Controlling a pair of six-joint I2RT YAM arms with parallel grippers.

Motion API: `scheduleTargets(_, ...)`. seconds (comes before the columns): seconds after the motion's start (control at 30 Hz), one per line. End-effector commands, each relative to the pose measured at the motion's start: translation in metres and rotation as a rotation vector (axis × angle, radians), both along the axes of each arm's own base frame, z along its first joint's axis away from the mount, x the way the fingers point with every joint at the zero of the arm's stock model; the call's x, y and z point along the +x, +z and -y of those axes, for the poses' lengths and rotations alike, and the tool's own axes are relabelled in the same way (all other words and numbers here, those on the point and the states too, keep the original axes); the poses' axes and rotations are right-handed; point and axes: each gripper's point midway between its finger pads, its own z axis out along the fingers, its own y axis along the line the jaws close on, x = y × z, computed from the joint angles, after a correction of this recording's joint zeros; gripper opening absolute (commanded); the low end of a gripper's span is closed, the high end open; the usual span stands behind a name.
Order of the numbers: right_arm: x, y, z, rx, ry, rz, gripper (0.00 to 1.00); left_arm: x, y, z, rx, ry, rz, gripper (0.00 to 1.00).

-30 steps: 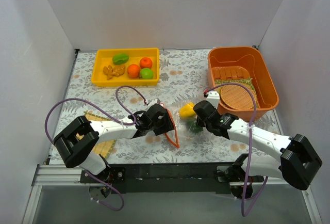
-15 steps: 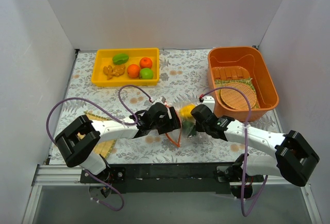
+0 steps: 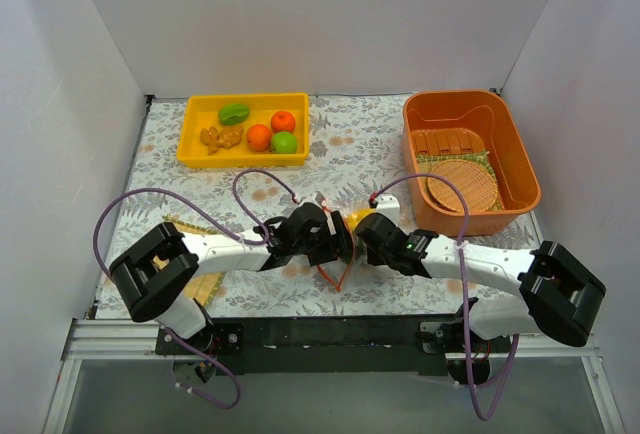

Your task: Open the zip-top bag and remove the fake food

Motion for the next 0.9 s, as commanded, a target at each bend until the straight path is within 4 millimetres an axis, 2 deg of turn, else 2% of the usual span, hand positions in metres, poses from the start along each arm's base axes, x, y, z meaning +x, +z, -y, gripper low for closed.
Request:
scheduleTargets(0.0, 0.008, 0.019, -0.025, 0.063, 0.031, 0.047, 0.26, 0.007, -0.014, -0.009, 0.1, 0.05, 0.009, 0.69)
scheduleTargets(0.07, 0.008, 0.02, -0.027, 0.072, 0.045, 0.049, 0.26, 0.009, -0.024, -0.018, 0.171, 0.072, -0.001, 0.67)
scheduleTargets(0.17, 0.008, 0.021, -0.023, 0.058, 0.031, 0.055, 0.26, 0.017, -0.023, -0.019, 0.194, 0.096, 0.025, 0.61)
scheduleTargets(0.27, 0.009, 0.02, -0.01, 0.015, -0.006, 0.058, 0.25, 0.019, -0.014, -0.019, 0.19, 0.099, 0.04, 0.47)
scheduleTargets(0.37, 0.009, 0.021, 0.005, -0.023, -0.049, 0.065, 0.24, 0.018, 0.001, -0.024, 0.182, 0.106, 0.065, 0.37)
scheduleTargets(0.5, 0.012, 0.025, 0.019, -0.038, -0.088, 0.079, 0.22, 0.011, 0.014, -0.034, 0.177, 0.1, 0.071, 0.33)
scheduleTargets(0.63, 0.016, 0.029, 0.027, -0.043, -0.113, 0.087, 0.22, 0.002, 0.023, -0.048, 0.174, 0.1, 0.07, 0.31)
scheduleTargets(0.7, 0.017, 0.032, 0.025, -0.034, -0.102, 0.088, 0.22, -0.001, 0.022, -0.052, 0.178, 0.103, 0.065, 0.33)
scheduleTargets(0.77, 0.018, 0.036, 0.02, -0.013, -0.087, 0.096, 0.22, 0.001, 0.022, -0.054, 0.184, 0.116, 0.075, 0.43)
scheduleTargets(0.87, 0.018, 0.047, 0.004, 0.04, -0.046, 0.094, 0.23, 0.011, 0.025, -0.045, 0.178, 0.128, 0.09, 0.52)
